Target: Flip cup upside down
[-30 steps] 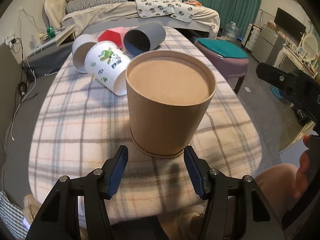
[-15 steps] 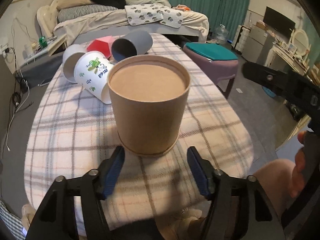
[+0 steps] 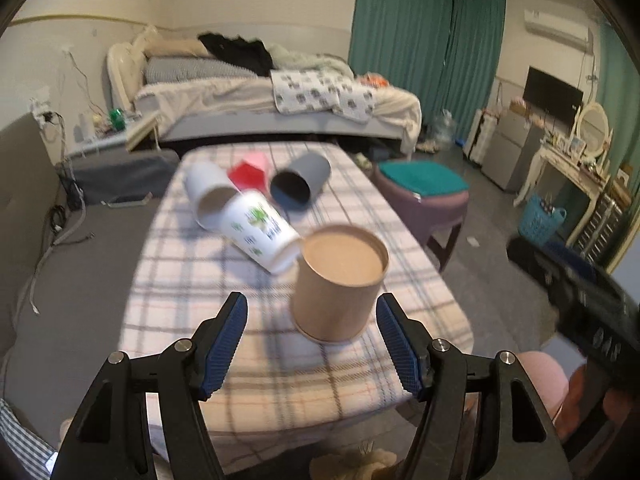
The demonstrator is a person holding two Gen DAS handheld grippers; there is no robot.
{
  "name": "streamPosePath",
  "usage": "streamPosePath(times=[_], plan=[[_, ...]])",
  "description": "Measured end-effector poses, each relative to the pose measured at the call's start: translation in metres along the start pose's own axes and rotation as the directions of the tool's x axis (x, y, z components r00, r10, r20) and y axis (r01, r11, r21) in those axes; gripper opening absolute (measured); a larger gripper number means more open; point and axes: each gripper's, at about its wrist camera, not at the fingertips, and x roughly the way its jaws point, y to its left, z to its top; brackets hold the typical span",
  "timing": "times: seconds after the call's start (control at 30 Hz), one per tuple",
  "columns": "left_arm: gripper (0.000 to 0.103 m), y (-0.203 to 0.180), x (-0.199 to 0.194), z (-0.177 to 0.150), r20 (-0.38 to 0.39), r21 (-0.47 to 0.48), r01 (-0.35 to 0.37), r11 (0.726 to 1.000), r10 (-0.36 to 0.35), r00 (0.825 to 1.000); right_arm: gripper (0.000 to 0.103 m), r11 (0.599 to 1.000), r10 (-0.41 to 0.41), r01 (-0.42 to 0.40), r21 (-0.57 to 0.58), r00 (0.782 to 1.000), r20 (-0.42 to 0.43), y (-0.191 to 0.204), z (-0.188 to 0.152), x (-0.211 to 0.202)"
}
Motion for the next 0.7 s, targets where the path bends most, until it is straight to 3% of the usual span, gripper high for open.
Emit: streamPosePath(times=[0.07,0.23,0.33,0.47,0.7], plan=[[0.084,0.006,-0.018,0.001,0.048,-0.010,-0.012,1.000,0.012,0.999,0.093,1.000,0.009,-0.009,-0.014,1.000,0.015,0.007,-0.003,-0.014],[0.098,0.026,-0.058,-0.010,0.146,-0.116,-0.065,0.991,0.082,0.986,0.103,0.999,0.024,-0.021,-0.037,0.997,0.078,0.024,-0.011,-0.050],[0.099,0.031,-0.063,-0.023,0.172,-0.142,-0.089,0.986,0.113,0.979,0.103,0.998,0.040,-0.035,-0.052,0.993,0.109,0.033,-0.020,-0.064],[0.099,0.027,-0.057,-0.034,0.180,-0.086,-0.136,0.987,0.150,0.972,0.103,0.999,0.027,-0.021,-0.047,0.991,0.131,0.037,-0.027,-0.065],[0.099,0.028,-0.041,-0.047,0.147,-0.073,-0.157,0.985,0.166,0.975,0.103,1.000,0.001,0.001,-0.025,0.997,0.078,0.034,-0.037,-0.045]])
